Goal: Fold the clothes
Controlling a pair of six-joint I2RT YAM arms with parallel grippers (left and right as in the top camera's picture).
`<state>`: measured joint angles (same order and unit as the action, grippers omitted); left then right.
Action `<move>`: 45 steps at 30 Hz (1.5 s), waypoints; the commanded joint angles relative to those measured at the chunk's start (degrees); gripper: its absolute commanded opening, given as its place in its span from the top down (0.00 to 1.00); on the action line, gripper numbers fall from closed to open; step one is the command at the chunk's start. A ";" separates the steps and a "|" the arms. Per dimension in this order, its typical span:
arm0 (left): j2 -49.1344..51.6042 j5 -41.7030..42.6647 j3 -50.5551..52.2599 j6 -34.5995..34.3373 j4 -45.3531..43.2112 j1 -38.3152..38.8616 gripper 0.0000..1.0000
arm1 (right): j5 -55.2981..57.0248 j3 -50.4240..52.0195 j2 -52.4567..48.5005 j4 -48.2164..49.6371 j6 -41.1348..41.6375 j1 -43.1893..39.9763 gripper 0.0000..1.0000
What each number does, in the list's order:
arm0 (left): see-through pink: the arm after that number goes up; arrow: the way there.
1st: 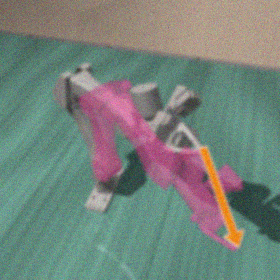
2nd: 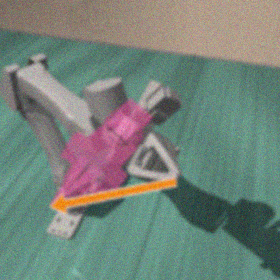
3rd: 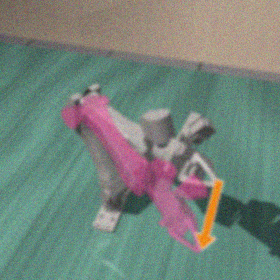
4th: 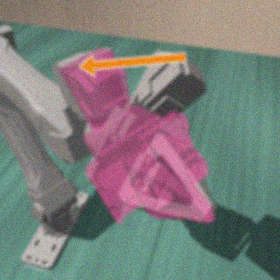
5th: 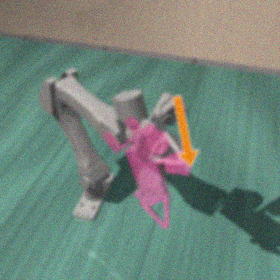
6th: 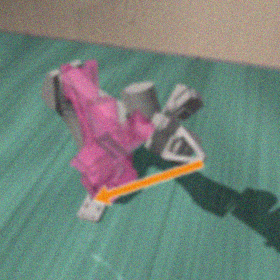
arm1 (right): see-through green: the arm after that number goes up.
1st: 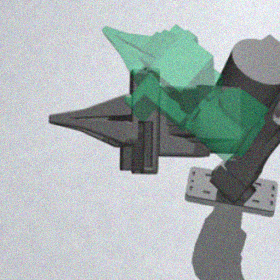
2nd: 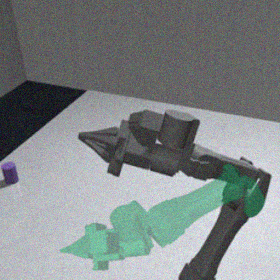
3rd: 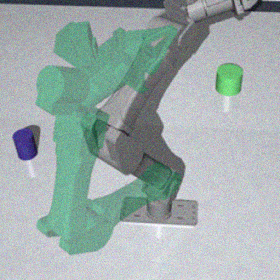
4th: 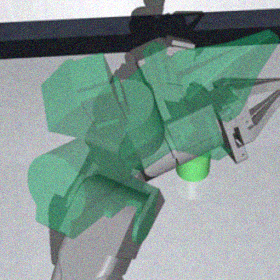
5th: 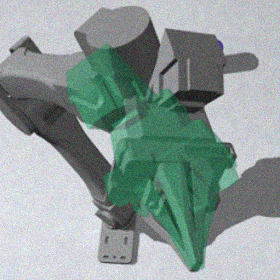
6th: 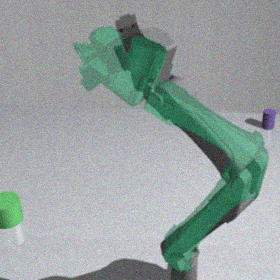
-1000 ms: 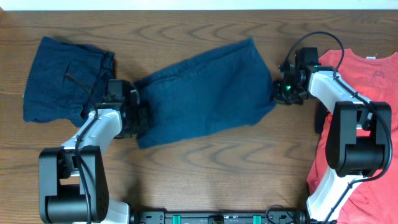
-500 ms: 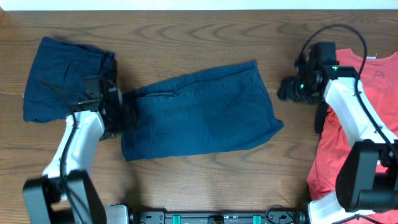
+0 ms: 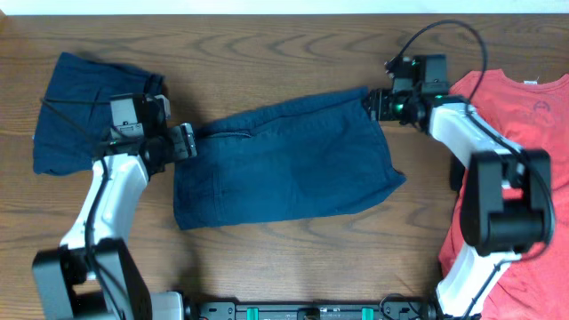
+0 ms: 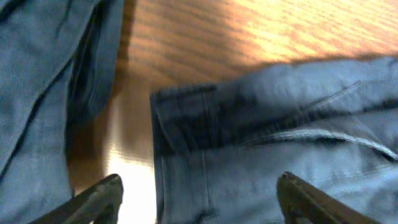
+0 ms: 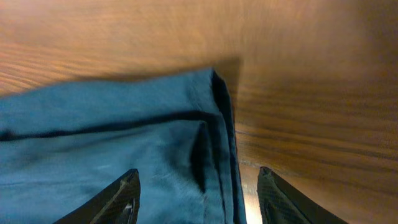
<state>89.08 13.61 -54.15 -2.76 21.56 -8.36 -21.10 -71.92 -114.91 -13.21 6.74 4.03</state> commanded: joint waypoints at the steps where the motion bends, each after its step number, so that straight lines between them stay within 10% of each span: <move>1: 2.36 0.74 -0.57 0.83 -2.27 -0.02 0.28 | -2.47 0.07 -2.86 2.60 0.39 0.33 0.41; 12: 3.32 2.51 -0.57 0.81 -3.85 -0.02 0.51 | -10.38 0.04 -4.26 6.67 1.53 0.52 0.53; 23: 3.37 4.04 -0.57 0.81 -3.89 -0.02 0.64 | -10.71 -0.07 -3.30 5.16 3.85 -0.26 0.99; 28: 3.34 3.96 -0.57 0.83 -4.13 -0.02 0.94 | -15.63 -0.42 0.37 9.66 8.22 -2.71 0.99; 33: 3.34 4.00 -0.57 0.83 -4.50 0.04 0.93 | -15.80 -0.42 3.21 12.79 11.47 -3.26 0.99; 35: 3.37 4.00 -0.57 0.81 -3.58 0.04 0.64 | -15.47 -0.42 3.26 13.05 11.45 -3.04 0.99; 38: 3.65 5.38 -0.39 0.85 -2.78 0.09 0.49 | -12.63 -0.39 3.19 11.91 11.45 -2.60 0.99; 45: 8.24 7.48 -0.39 1.29 -3.34 0.09 0.42 | -10.58 -0.39 3.19 11.96 11.43 -1.31 0.99</move>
<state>94.35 19.73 -54.15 -2.48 18.44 -8.36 -33.08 -71.88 -112.09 -1.45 17.47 1.56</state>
